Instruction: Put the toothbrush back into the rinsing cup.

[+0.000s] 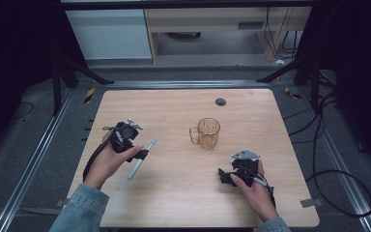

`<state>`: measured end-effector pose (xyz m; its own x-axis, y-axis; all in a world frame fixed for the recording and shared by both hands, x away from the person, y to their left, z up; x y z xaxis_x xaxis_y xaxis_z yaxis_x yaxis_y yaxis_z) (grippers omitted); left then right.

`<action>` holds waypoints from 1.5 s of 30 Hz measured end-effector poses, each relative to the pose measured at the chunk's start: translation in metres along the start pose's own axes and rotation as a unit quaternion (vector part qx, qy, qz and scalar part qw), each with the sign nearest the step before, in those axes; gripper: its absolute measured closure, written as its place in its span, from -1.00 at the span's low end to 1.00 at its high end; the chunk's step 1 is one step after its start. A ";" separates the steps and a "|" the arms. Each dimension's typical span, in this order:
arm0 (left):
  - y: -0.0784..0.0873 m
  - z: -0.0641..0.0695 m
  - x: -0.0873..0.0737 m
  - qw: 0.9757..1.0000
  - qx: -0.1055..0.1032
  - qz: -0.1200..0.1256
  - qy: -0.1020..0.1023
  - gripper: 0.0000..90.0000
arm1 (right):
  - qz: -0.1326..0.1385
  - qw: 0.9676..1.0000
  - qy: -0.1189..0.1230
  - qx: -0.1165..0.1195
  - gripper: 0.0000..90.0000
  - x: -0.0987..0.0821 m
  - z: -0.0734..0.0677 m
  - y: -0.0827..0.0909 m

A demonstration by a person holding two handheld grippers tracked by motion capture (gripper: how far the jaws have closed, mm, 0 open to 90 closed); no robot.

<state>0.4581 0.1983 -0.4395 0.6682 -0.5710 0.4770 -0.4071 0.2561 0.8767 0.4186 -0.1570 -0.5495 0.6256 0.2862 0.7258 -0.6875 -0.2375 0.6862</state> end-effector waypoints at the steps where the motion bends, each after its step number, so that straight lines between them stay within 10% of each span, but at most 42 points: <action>1: -0.001 0.001 0.001 1.000 0.000 -0.001 -0.001 -0.78 | 0.000 1.000 0.000 -0.001 -0.99 0.000 0.000 0.000; 20: -0.046 -0.005 0.012 0.993 -0.025 -0.119 0.003 -0.25 | 0.001 1.000 0.006 0.005 -0.99 0.000 0.001 0.000; 45: -0.083 -0.007 0.016 0.983 -0.029 -0.178 0.028 0.25 | 0.002 1.000 0.015 0.007 -0.99 0.000 0.002 0.000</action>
<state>0.5067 0.1737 -0.5040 0.7963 -0.5886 0.1397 -0.1051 0.0928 0.9901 0.4193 -0.1592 -0.5497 0.6111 0.3121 0.7275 -0.6851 -0.2519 0.6835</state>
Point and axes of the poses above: each handheld gripper's, and its own axes: y roughly backward along the jaws, x roughly out of its top, z roughly to its right, the point moved 5 cm from there along -y, roughly forward along the jaws, and after that the axes turned 4 degrees about -x, right-handed, at the moved point
